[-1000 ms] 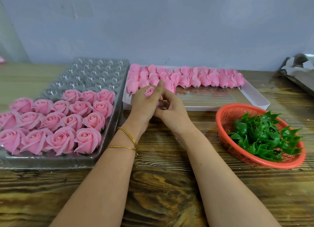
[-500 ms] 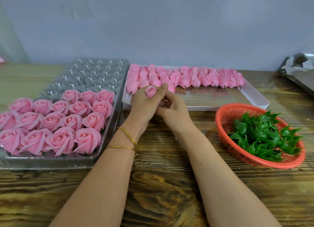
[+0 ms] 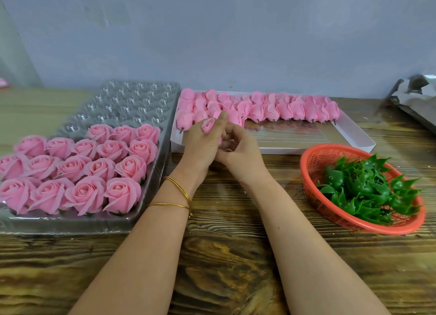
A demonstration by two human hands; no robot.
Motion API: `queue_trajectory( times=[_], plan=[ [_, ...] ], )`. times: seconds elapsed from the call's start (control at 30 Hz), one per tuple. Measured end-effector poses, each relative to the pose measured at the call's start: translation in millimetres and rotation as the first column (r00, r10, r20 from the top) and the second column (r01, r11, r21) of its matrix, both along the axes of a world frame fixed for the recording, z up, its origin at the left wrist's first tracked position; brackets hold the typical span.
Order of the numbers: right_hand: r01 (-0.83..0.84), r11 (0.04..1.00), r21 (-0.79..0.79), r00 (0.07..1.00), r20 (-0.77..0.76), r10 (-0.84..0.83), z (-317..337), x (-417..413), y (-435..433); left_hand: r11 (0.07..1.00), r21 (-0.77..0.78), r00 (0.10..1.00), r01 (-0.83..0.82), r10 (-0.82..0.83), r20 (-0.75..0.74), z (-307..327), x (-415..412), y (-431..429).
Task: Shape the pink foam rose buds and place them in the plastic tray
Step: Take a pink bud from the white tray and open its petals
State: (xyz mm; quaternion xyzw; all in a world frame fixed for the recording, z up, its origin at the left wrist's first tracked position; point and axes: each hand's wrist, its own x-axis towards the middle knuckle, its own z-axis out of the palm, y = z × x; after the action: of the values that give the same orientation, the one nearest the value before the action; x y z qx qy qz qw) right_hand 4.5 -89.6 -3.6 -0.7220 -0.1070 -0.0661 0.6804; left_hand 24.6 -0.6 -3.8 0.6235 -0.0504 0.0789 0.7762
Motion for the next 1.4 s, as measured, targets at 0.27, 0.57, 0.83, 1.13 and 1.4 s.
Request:
queue_trajectory(
  times=[0.27,0.57,0.83,1.13,1.4],
  plan=[
    [-0.013,1.000,0.014,1.000,-0.004,0.013,0.1,0.9,-1.9,1.000,-0.009,1.000,-0.002,0.002,0.022,-0.6,0.9,2.2],
    [-0.098,0.995,0.012,0.995,-0.007,0.098,4.5,-4.2,-3.1,0.998,-0.058,1.000,0.015,-0.014,0.009,-4.8,7.9,6.4],
    [-0.022,1.000,-0.007,1.000,0.012,0.022,4.7,-3.9,-1.3,0.998,-0.052,0.999,-0.022,0.020,-0.045,-4.8,7.1,2.9],
    [-0.070,0.998,0.002,0.998,0.006,0.070,2.4,-1.8,-3.8,0.999,-0.041,1.000,-0.006,0.005,-0.021,-2.5,6.4,4.2],
    [-0.128,0.991,0.033,0.992,-0.001,0.128,2.9,-2.9,-3.0,0.998,-0.062,1.000,0.013,-0.013,-0.001,-4.0,8.7,6.7]
  ],
)
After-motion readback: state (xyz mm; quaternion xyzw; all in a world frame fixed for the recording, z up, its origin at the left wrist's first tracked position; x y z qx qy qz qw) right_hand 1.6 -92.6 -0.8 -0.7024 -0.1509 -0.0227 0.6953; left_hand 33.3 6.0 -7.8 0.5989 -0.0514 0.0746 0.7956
